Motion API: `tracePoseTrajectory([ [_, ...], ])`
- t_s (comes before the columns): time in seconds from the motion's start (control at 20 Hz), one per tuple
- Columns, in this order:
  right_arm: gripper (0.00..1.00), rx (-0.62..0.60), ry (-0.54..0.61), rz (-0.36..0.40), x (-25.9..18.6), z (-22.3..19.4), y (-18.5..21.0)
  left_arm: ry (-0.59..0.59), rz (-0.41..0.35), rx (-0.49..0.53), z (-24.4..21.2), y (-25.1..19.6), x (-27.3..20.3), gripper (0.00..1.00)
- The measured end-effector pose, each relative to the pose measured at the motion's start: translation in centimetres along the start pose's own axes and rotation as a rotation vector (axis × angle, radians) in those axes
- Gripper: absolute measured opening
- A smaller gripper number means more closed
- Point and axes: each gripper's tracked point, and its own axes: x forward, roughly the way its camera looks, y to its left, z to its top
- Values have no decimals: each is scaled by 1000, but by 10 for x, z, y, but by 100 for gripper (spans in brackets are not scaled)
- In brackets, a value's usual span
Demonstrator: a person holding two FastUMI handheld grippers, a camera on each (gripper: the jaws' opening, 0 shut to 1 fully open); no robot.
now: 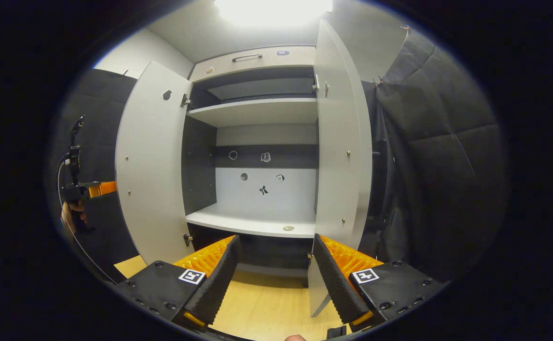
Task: Open the right door of the double-door shoe cabinet with the right hand, and open the left door with the left hand.
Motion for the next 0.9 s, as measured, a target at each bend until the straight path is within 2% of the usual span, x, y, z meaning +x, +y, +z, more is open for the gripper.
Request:
tracePoseTrajectory([
  [0.05,98,-7,-8,-3,-1,2,-3,-13,9,1,4,1,-11,0],
  [0.2,97,20,-1,1,-12,0,-9,-27,24,5,8,-9,-43,0],
  [0.45,99,32,-37,-74,-42,0,-34,-28,-11,37,9,-44,-92,7],
  [0.5,99,37,-40,-79,-48,-2,-38,-23,-13,43,7,-50,-100,10],
  [0.65,99,44,-55,-93,-69,-1,-46,-8,-38,46,-1,-69,-119,33],
  [0.75,98,27,-69,-106,-80,1,-52,-8,-47,43,-3,-78,-130,34],
  [0.9,99,22,-88,-105,-95,3,-53,-17,-31,49,-2,-85,-140,89],
])
